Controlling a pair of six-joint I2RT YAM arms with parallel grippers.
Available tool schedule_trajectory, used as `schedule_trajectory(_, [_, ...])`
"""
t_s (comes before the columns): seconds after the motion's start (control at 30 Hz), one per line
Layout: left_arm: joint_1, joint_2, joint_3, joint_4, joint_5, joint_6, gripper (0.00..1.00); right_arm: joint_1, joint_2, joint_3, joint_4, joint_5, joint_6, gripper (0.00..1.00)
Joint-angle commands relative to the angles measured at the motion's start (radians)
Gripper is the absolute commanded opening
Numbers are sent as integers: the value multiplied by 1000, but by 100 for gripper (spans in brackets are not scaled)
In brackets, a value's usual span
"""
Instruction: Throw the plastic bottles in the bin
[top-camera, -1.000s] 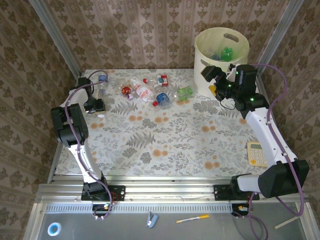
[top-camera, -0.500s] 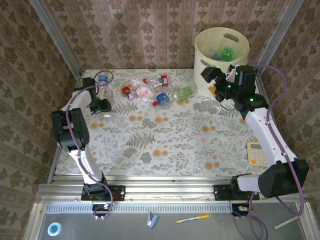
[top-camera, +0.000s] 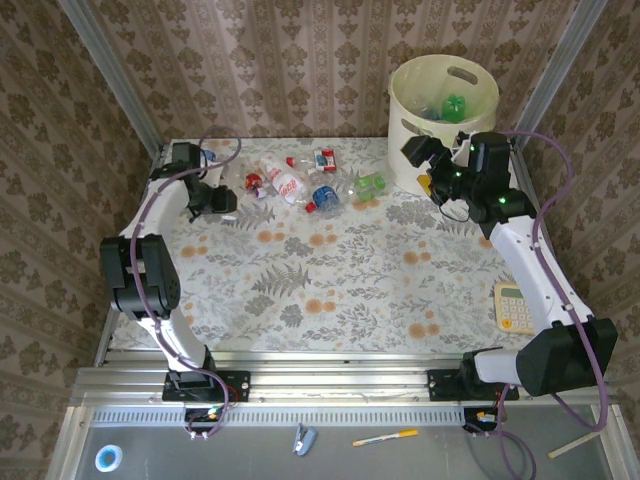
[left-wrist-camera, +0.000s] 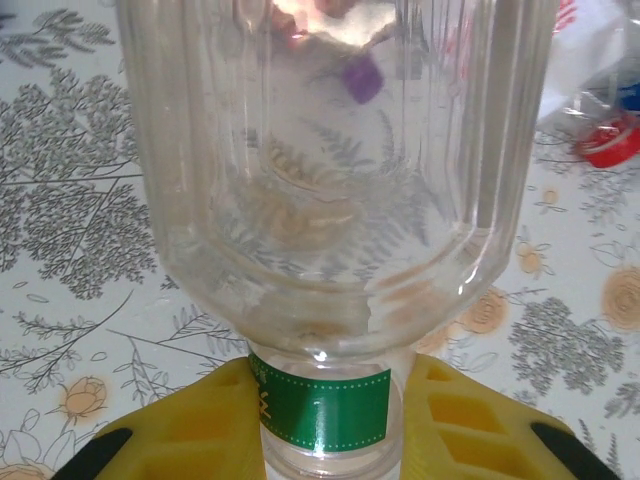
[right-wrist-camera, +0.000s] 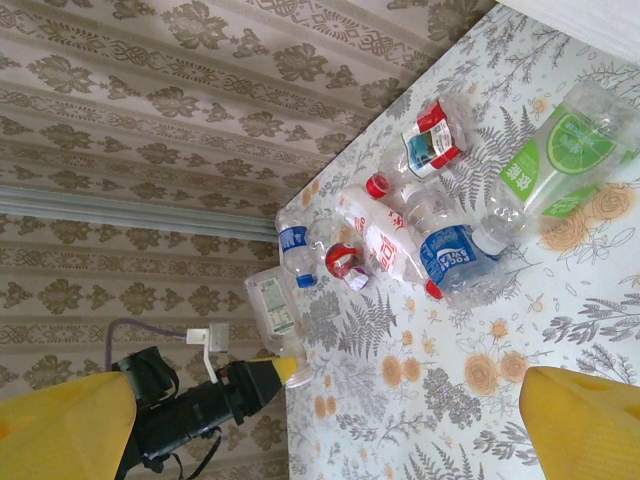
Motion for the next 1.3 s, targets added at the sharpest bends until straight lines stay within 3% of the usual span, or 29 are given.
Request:
schedule_trajectory(0.0, [-38, -49, 46, -42, 47, 50, 0, 3, -12, -15, 6, 0, -13, 100])
schedule_trajectory(0.4, [-222, -89, 142, -88, 146, 71, 0, 6, -3, -23, 17, -9, -11, 100])
schedule_trajectory(0.87, [-509, -39, 269, -90, 376, 36, 0, 80, 71, 31, -50, -11, -129, 100])
schedule_trajectory(1.27, [-597, 24, 312, -93, 412, 19, 0, 135, 140, 89, -55, 1, -192, 100])
